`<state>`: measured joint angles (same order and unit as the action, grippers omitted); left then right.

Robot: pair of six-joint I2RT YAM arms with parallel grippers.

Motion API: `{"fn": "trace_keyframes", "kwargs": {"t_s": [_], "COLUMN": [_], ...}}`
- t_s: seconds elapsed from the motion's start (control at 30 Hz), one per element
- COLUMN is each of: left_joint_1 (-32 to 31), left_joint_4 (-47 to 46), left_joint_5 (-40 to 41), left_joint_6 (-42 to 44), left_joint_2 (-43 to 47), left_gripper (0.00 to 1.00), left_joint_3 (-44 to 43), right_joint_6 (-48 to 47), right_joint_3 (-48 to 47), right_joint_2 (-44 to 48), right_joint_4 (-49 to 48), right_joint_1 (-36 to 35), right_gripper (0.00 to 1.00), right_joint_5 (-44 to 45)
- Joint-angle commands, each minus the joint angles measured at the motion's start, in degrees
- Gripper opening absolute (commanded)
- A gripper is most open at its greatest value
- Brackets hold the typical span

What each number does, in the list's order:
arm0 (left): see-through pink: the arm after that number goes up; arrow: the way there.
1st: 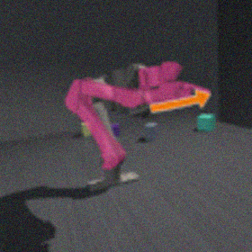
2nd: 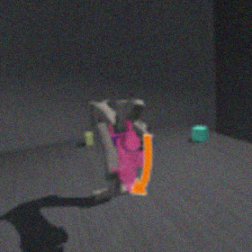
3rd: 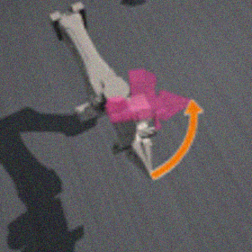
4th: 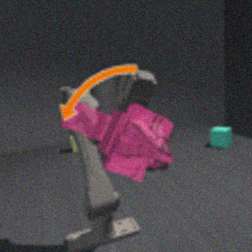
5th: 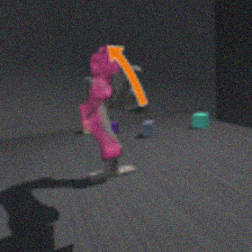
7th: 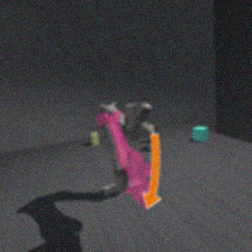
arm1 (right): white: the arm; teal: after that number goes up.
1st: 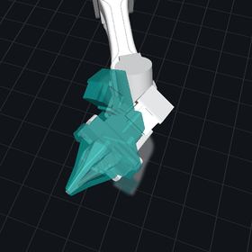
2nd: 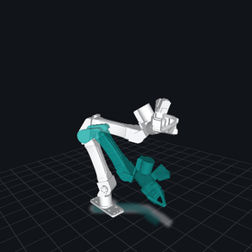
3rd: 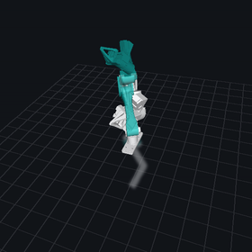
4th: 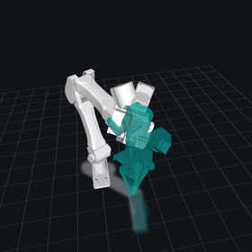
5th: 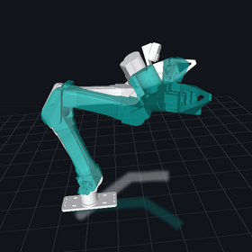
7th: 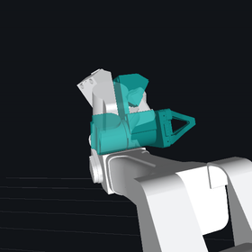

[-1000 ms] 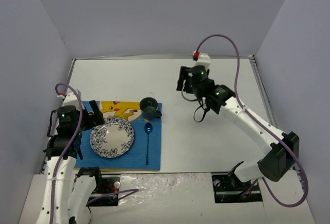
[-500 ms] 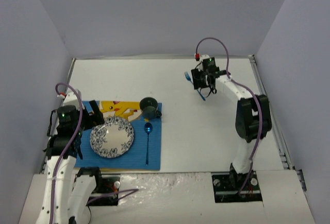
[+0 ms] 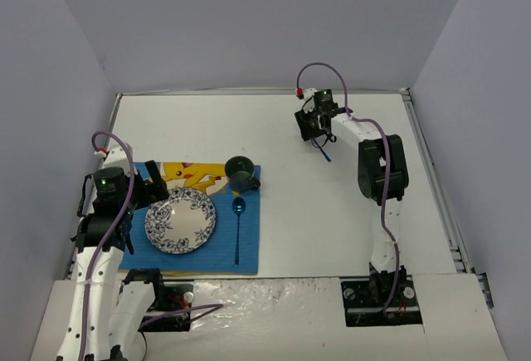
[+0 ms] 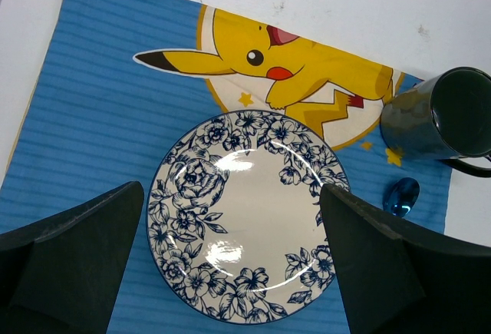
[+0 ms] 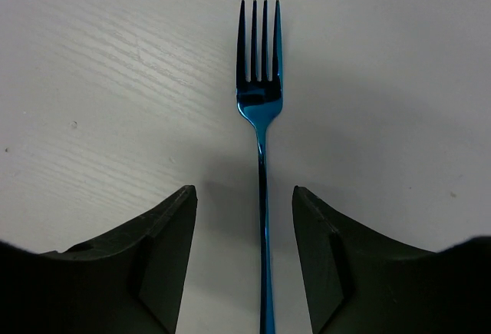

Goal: Set the dinner table for one person

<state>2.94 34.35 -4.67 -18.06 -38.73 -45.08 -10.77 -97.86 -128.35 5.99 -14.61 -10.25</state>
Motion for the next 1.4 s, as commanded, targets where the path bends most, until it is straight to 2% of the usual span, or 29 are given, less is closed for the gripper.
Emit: {"fn": "trace_keyframes", "kwargs": {"t_s": [0.0, 0.13, 0.27, 0.47, 0.67, 0.83, 1.0, 1.03, 1.2, 1.37], "left_joint_1": [-0.1, -0.1, 0.0, -0.1, -0.1, -0.1, -0.3, -0.3, -0.5, -2.0], "left_joint_4": [-3.0, -3.1, -3.1, -3.1, -3.0, -3.0, -2.4, -2.1, 0.9, -1.0], "left_joint_5": [-0.3, -0.4, -0.5, -0.6, -0.9, -1.6, -4.1, -4.6, -10.6, -16.2], "left_joint_6": [0.4, 0.4, 0.3, 0.3, 0.3, -0.1, -1.8, -2.3, -7.5, -12.6], "left_joint_2": [-0.6, -0.8, -1.0, -1.1, -0.8, -1.1, 0.1, 0.5, 1.5, 0.6], "left_gripper": [0.97, 0.97, 0.97, 0.97, 0.97, 0.97, 0.97, 0.97, 0.97, 0.97], "left_joint_3": [-1.2, -1.3, -1.2, -1.3, -1.2, -0.9, -1.3, -1.6, -5.8, -9.8], "right_joint_6": [-2.0, -2.2, -2.4, -2.3, -0.8, 5.2, 14.5, 14.8, 22.4, 28.9], "right_joint_3": [-4.3, -4.4, -3.4, -0.4, 4.0, 9.8, 18.4, 20.0, 26.7, 31.7], "right_joint_2": [-1.5, -2.9, -3.3, -2.1, 0.4, 5.8, 19.4, 19.8, 33.4, 44.0], "right_joint_4": [-1.3, -1.2, -0.9, 0.2, 0.3, -0.1, -0.9, -1.0, -1.4, -2.3], "right_joint_1": [0.6, 1.1, 1.3, 1.5, 1.7, 1.2, -1.6, -1.7, -7.0, -11.5], "right_gripper": [0.49, 0.47, 0.41, 0.23, 0.00, 0.00, 0.00, 0.00, 0.00, 0.00], "right_joint_5": [-1.2, -1.3, -1.7, -2.5, -3.7, -0.6, 6.5, 7.1, 11.7, 11.1]}}
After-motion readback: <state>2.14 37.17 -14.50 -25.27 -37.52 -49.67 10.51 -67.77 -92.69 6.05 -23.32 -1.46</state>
